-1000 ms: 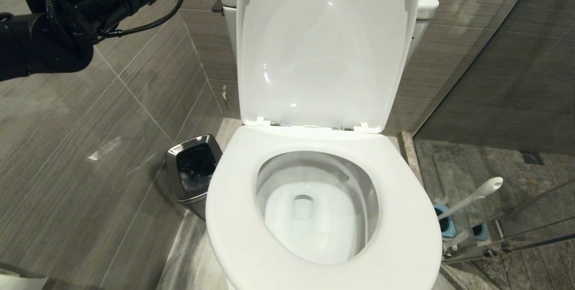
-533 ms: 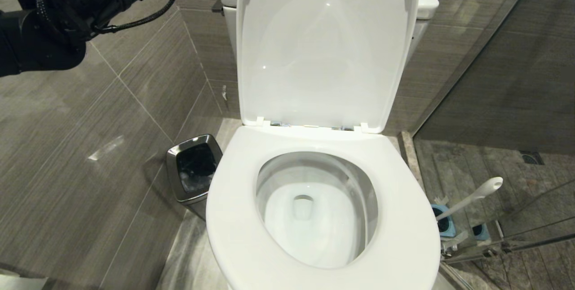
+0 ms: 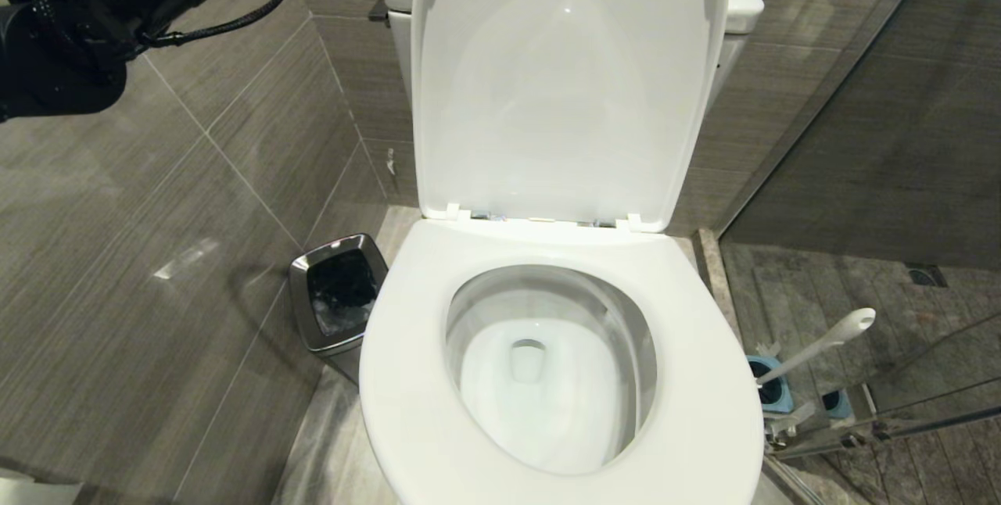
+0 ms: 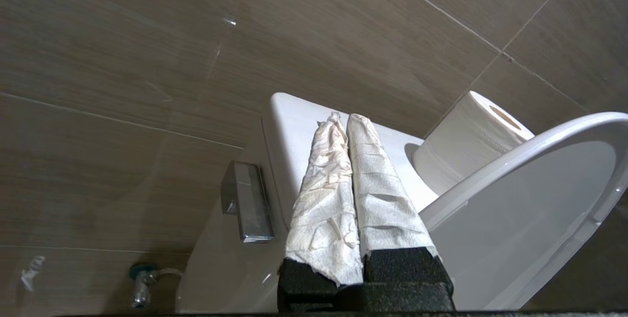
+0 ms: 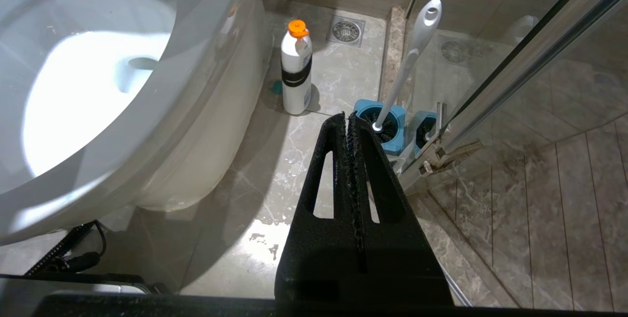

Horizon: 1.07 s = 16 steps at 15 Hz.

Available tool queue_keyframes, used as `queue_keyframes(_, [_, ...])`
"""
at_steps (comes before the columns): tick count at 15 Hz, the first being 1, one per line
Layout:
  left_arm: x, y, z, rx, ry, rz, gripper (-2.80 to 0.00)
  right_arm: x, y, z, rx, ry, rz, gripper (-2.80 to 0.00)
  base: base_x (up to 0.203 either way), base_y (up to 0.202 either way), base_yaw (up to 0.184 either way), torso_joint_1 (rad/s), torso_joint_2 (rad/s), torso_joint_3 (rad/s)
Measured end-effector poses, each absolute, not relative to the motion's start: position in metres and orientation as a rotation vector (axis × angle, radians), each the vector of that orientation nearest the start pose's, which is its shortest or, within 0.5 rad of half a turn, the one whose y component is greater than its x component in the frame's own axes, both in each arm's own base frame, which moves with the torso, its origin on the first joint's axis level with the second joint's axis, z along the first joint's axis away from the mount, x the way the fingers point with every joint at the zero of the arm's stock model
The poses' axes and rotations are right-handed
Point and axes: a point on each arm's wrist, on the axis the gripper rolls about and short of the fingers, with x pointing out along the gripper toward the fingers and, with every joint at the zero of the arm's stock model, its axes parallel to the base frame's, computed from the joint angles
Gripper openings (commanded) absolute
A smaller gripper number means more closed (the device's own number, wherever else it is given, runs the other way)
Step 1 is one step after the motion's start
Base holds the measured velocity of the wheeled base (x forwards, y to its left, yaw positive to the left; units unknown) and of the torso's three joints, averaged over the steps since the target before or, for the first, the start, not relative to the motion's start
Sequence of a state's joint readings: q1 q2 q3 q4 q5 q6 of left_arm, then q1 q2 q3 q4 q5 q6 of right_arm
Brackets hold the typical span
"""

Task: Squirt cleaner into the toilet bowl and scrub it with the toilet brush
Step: Close the toilet lid

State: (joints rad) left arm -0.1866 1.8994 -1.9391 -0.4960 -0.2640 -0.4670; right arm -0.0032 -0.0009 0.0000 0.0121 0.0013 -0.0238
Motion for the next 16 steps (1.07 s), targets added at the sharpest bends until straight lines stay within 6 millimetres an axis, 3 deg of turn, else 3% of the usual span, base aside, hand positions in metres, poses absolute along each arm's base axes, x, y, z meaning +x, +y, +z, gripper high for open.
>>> queue_keyframes(16, [0.3561, -0.0740, 0.4104, -0.396, -0.399, -0.575, -2.80, -0.0229, 0.0001, 0.0742, -0.024, 0.011, -0.001, -2.80, 0.000, 0.000, 0.000, 0.000, 0.00, 0.000])
